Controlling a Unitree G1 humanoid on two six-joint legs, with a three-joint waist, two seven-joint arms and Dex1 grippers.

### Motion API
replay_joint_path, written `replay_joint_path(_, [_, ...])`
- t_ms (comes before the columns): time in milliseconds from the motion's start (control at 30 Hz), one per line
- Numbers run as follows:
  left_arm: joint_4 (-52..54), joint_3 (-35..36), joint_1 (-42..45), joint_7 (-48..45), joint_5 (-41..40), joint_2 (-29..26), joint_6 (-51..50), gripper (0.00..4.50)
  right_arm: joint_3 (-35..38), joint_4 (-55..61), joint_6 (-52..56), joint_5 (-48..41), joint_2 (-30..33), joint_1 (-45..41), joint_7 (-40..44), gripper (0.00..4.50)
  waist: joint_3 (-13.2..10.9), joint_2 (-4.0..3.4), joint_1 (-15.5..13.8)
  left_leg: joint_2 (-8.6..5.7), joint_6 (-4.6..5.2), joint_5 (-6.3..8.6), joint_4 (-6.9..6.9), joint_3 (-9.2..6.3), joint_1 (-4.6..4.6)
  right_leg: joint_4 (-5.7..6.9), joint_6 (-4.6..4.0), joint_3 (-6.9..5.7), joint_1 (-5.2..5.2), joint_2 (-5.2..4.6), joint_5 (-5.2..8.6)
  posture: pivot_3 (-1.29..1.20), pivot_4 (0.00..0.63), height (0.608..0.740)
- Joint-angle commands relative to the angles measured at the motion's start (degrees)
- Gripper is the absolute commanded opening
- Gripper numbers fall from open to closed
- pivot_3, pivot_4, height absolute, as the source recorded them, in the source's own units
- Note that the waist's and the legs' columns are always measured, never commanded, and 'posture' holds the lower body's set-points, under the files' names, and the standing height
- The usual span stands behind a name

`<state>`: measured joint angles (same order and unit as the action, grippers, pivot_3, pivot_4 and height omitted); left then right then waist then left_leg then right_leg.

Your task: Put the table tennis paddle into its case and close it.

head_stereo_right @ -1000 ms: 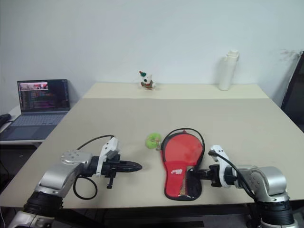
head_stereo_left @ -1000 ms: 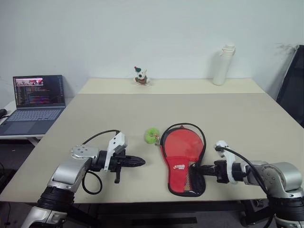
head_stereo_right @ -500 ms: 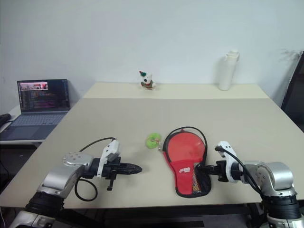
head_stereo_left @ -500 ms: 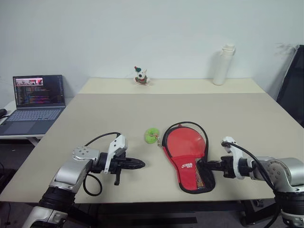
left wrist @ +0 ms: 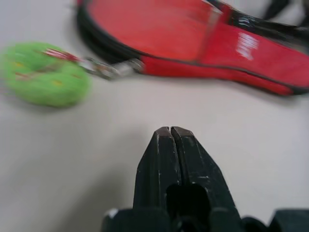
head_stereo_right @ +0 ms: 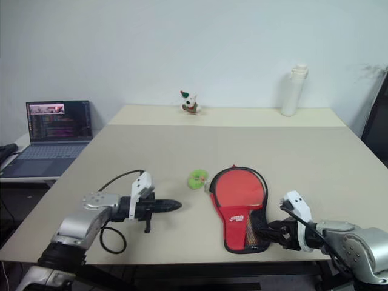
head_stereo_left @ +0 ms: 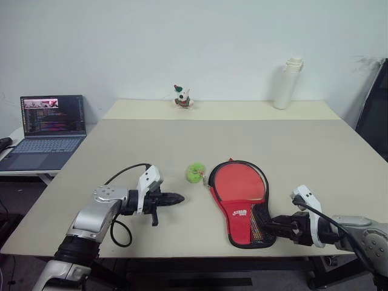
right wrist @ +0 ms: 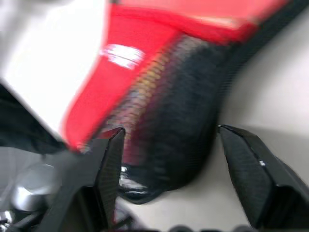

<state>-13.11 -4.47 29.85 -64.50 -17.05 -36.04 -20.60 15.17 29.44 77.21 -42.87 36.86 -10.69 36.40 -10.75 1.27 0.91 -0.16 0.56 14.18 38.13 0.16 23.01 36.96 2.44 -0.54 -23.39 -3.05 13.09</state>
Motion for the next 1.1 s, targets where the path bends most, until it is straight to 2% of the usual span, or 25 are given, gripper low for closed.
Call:
replay_joint_path(33, [-3.0, 2.4, 3.9, 2.5, 0.6, 0.8, 2.5, 1.29, 3.1, 1.4, -4.1, -2.3, -0.1, -2.4, 0.6, 3.27, 0.0, 0.0, 0.0, 0.0, 0.0, 0.0, 0.0, 0.02, -0.01, 0.0, 0.0, 0.01, 0.01, 0.0, 0.0, 0.0, 0.15, 0.74])
replay_joint_path(300, [-15.4, 1.4, 12.0, 4.5, 3.7, 3.7, 8.2, 4.24, -0.5, -4.2, -10.6, -0.2, -0.5, -10.0, -1.2, 3.27, 0.0, 0.01, 0.0, -0.06, 0.0, 0.01, -0.08, 0.0, 0.03, -0.02, -0.01, -0.01, -0.03, 0.0, 0.0, 0.0, 0.15, 0.74])
replay_joint_path(333, [-17.8, 1.0, 13.3, 4.8, 4.3, 4.7, 8.8, 4.45, -1.6, -5.1, -11.4, 0.3, -1.3, -11.2, -1.7, 3.27, 0.0, 0.01, 0.0, -0.07, 0.0, 0.01, -0.08, 0.0, 0.03, -0.01, -0.01, -0.01, -0.02, -0.01, -0.01, 0.0, 0.15, 0.74])
replay_joint_path(533, [-34.3, -0.9, 21.6, 6.3, 8.8, 10.3, 12.7, 4.45, -8.0, -8.6, -15.5, 2.9, -5.5, -15.2, -3.3, 3.27, 0.0, 0.03, -0.3, -0.1, 0.0, 0.0, -0.07, 0.0, 0.04, 0.0, -0.02, -0.02, -0.03, -0.01, -0.02, 0.0, 0.15, 0.74])
replay_joint_path(733, [-48.9, -3.3, 27.8, 10.0, 15.4, 13.3, 18.9, 4.45, -10.1, -10.2, -17.5, 4.2, -7.3, -16.4, -4.2, 3.27, 0.0, 0.03, -0.3, -0.15, 0.01, 0.01, -0.08, 0.01, 0.14, 0.01, -0.1, -0.01, -0.13, -0.02, -0.09, 0.0, 0.15, 0.74])
replay_joint_path(900, [-55.1, -3.8, 30.0, 11.1, 18.6, 15.2, 21.8, 4.45, -10.4, -10.1, -18.2, 4.7, -8.3, -15.9, -5.6, 3.27, 0.0, 0.03, -0.5, -0.16, 0.01, 0.01, -0.07, -0.03, 0.17, 0.04, -0.08, -0.04, -0.14, -0.02, -0.09, 0.0, 0.15, 0.74])
replay_joint_path(1100, [-56.5, -3.4, 29.6, 9.9, 19.7, 16.5, 23.3, 4.45, -13.4, -12.3, -22.1, 9.5, -10.1, -16.7, -8.6, 3.27, 0.0, 0.06, -0.7, -0.16, 0.01, 0.01, -0.04, -0.03, 0.14, 0.05, -0.06, -0.04, -0.11, -0.03, -0.08, 0.0, 0.15, 0.74])
